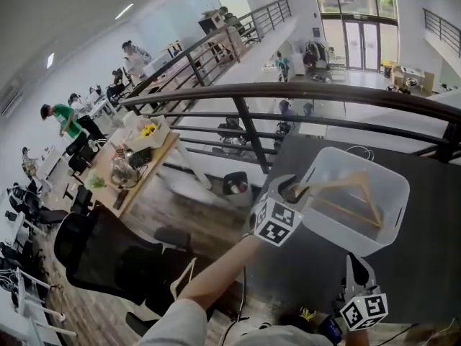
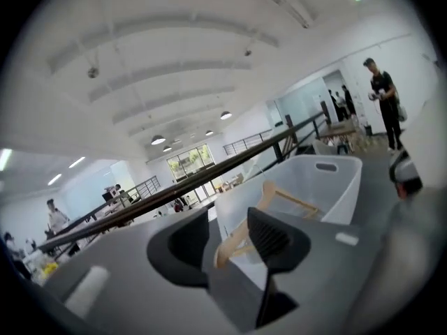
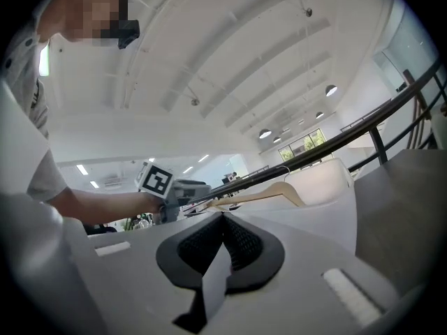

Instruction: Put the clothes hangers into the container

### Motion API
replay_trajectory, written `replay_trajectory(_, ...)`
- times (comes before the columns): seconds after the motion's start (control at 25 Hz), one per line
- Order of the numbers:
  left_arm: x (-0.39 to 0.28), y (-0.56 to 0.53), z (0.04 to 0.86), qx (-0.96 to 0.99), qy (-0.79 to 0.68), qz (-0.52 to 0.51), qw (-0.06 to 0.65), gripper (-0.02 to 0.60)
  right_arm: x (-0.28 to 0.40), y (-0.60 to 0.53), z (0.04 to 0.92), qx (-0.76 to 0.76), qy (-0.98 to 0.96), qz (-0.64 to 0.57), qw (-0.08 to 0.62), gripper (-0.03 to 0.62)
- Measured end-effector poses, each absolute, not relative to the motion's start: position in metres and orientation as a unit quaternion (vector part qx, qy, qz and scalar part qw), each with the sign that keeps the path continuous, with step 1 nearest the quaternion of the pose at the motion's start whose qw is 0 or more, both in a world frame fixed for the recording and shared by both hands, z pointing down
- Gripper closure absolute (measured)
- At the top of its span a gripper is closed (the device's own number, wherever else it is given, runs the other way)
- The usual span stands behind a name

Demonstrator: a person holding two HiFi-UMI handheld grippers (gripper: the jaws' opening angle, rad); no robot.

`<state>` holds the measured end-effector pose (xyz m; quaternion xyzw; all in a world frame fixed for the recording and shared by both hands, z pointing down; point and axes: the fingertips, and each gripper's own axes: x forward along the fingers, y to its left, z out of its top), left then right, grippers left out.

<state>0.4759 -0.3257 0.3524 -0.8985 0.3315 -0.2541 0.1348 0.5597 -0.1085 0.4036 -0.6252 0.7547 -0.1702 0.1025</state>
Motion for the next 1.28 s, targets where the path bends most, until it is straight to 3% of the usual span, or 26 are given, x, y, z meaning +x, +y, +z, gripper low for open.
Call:
replay_trajectory(0.2,0.384,-0.26,0.336,-0.91,0.385,-0.146,0.057,0.531,0.515,-0.11,0.398,-0.62,0.764,-0.156,0.083,0.595)
replay_trajectory(0.32,0.321,-0.222,0.339,-0.908,0.398,-0.128,0.016,0.566,0.462,-0.114,0.38,-0.613,0.774,-0.147,0.066,0.595)
replay_trajectory(0.56,0.23,-0.137,0.351,-0.905,0.407,-0.099,-0.07,0.568,0.369,-0.08,0.351,-0.603,0.787,-0.126,0.025,0.595)
replay_trajectory(0.8,0.156,-0.064,0.371,-0.901,0.416,-0.076,-0.095,0.568,0.315,-0.024,0.357,-0.612,0.783,-0.113,-0.01,0.594)
replay_trajectory(1.28,0.091,-0.041,0.385,-0.88,0.458,-0.071,-0.106,0.571,0.293,-0.003,0.358,-0.624,0.773,-0.109,-0.029,0.594)
